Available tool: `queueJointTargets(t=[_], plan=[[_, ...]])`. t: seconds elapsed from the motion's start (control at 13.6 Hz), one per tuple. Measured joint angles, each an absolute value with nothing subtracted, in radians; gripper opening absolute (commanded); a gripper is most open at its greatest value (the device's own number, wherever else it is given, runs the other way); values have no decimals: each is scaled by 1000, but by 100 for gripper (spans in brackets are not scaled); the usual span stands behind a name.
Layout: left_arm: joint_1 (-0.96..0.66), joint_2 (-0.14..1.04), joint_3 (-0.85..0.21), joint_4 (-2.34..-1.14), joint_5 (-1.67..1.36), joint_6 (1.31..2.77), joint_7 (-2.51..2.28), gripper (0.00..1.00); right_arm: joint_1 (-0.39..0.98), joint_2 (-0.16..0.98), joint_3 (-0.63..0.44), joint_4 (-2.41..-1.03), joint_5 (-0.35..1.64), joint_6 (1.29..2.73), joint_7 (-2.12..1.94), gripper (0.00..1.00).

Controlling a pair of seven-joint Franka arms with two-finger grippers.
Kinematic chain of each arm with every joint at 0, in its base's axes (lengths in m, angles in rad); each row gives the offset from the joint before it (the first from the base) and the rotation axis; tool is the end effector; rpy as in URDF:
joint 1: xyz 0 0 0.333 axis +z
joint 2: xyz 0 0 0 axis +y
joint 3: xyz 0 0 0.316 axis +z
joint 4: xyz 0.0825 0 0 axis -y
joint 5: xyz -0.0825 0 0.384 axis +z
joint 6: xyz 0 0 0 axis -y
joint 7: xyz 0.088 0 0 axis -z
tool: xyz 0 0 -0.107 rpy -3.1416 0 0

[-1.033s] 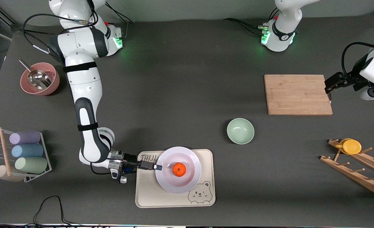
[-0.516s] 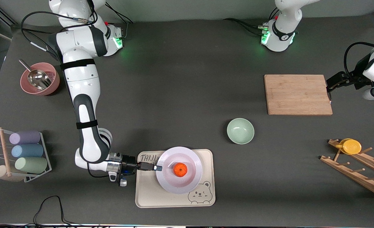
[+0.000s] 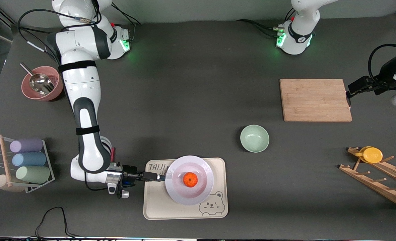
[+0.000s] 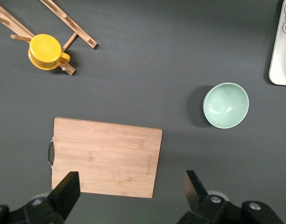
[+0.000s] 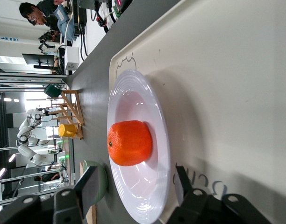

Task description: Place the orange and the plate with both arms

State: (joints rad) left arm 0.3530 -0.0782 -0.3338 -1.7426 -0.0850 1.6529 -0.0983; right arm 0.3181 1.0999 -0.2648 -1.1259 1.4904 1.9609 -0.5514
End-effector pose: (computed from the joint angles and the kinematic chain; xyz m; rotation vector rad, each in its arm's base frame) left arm 0.5357 -0.0042 0.5905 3.0769 0.1945 -0.0277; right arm 0.7504 0.1740 0.1563 -2.0874 0.0712 -0.0905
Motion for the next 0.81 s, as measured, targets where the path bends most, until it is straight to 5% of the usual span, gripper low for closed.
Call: queueJointTargets(t=[0.15, 0.44, 0.81], plan=[[353, -77, -333, -1743, -85, 1655, -98, 100, 301, 1076, -267, -1126, 1428, 1950, -546, 75], [352, -75, -336, -1743, -60, 1668, -94, 100, 267, 950, -268, -1138, 1118, 1926, -434, 98], [351, -75, -356, -1744, -53, 1706, -94, 100, 235, 670, -273, -1309, 753, 1846, -407, 100]])
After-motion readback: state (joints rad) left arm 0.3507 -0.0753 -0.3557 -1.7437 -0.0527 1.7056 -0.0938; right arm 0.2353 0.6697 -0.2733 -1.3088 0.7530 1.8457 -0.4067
